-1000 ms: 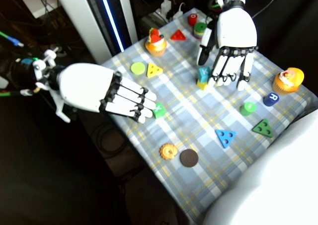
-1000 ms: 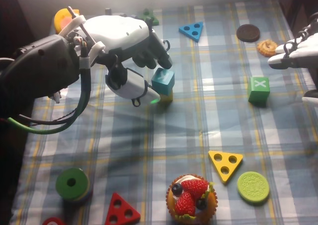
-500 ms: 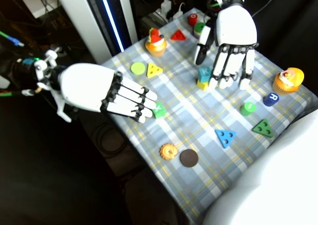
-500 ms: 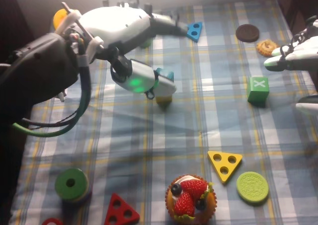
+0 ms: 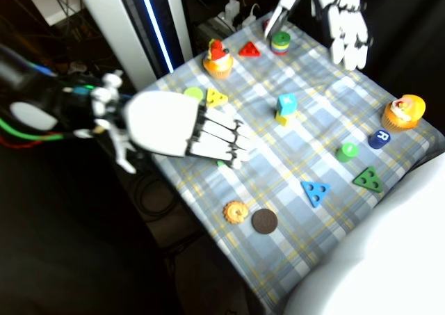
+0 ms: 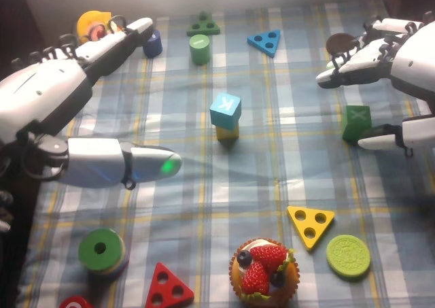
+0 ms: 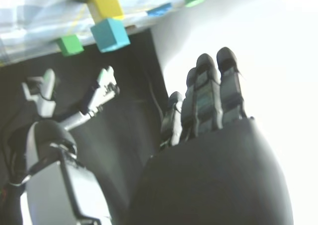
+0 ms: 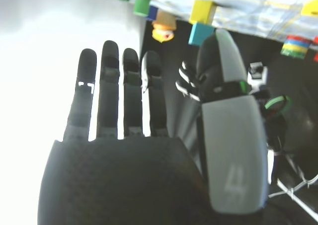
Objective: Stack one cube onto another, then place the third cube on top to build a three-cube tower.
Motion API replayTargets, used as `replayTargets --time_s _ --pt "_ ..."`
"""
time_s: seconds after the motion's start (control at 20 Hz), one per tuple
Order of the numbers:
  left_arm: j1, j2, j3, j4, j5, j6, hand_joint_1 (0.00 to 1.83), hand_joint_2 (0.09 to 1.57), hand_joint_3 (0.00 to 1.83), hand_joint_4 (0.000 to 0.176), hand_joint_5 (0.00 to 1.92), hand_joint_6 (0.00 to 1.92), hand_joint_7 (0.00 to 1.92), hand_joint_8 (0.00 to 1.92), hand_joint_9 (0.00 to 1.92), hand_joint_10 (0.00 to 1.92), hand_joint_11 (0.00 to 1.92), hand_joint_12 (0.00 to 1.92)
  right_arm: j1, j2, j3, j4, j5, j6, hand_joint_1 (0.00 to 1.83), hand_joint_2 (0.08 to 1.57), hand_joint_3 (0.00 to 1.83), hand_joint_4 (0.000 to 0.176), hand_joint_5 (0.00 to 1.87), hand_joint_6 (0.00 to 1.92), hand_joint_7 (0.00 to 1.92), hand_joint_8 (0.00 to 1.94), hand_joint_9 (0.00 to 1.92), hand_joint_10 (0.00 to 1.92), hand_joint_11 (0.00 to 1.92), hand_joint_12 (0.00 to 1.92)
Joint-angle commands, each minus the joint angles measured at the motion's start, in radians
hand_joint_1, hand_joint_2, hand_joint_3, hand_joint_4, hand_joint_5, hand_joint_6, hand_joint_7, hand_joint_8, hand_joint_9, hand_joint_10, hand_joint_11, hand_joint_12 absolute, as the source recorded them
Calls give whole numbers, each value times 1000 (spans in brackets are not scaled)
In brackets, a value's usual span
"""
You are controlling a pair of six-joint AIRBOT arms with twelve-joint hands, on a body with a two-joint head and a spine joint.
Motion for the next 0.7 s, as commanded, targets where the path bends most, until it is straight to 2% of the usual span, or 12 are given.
replayTargets --time_s 0.0,0.05,0.2,0.45,0.5,0.55,0.65 --pt "5 6 -9 23 -160 -9 572 742 2 176 0 0 51 15 140 14 0 91 19 -6 15 23 63 1 906 1017 0 0 541 1 578 7 581 11 181 962" --pt "17 8 -15 18 -173 -9 605 761 5 176 7 2 86 14 157 9 27 15 21 -12 25 23 46 1 922 1000 0 0 574 6 627 11 635 19 236 937" --pt "39 14 -26 2 -192 -11 613 779 9 176 26 7 115 14 141 0 143 66 23 -28 45 23 10 1 944 965 0 0 629 2 770 11 795 45 290 1205" --pt "52 15 -29 -8 -203 -17 646 764 0 173 43 8 105 5 124 0 122 63 30 -51 62 23 -17 1 948 965 2 0 656 2 785 4 775 19 240 1160" --pt "51 15 -30 -8 -204 -17 651 768 1 168 47 9 109 6 126 1 112 59 32 -57 66 23 -22 1 964 975 1 0 666 2 795 6 786 21 196 1234" --pt "51 15 -30 -10 -204 -17 644 767 1 167 48 8 112 6 131 3 132 70 35 -63 71 23 -27 1 984 969 0 0 693 3 836 17 832 37 253 1234" --pt "52 15 -31 -12 -204 -18 644 765 0 175 42 4 113 5 132 3 110 62 42 -71 78 22 -37 -1 997 971 0 0 739 6 895 35 895 69 284 1283"
